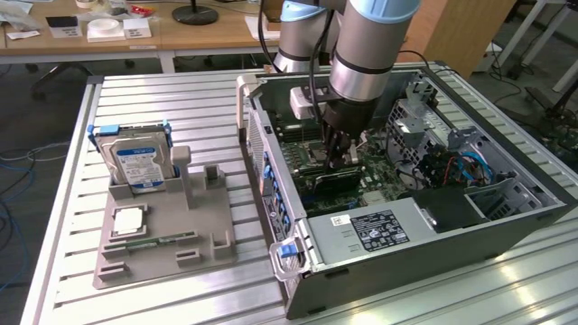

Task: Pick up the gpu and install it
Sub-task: 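Press down on the gpu until it lock into place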

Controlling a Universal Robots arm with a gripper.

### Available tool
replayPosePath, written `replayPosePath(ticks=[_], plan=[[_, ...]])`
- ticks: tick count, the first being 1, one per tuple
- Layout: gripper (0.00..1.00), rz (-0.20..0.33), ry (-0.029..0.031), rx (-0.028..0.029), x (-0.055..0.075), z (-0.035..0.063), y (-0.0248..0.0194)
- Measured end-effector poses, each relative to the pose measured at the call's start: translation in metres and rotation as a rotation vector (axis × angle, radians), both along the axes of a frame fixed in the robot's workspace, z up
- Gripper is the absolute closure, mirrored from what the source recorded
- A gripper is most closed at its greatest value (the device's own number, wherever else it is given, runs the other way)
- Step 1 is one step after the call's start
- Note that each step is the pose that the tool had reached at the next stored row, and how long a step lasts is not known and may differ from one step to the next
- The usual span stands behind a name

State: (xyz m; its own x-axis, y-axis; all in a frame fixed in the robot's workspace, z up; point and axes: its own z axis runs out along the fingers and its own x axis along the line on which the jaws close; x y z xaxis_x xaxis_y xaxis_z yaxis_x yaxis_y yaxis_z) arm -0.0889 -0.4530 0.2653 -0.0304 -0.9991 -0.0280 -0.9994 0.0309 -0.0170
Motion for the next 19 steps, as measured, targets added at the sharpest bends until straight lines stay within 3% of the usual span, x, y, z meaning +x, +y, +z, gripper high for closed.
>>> replayPosePath(ticks=[19], plan=[[0.89, 0.0, 0.0, 0.0, -0.0004, -0.0028, -0.0007]])
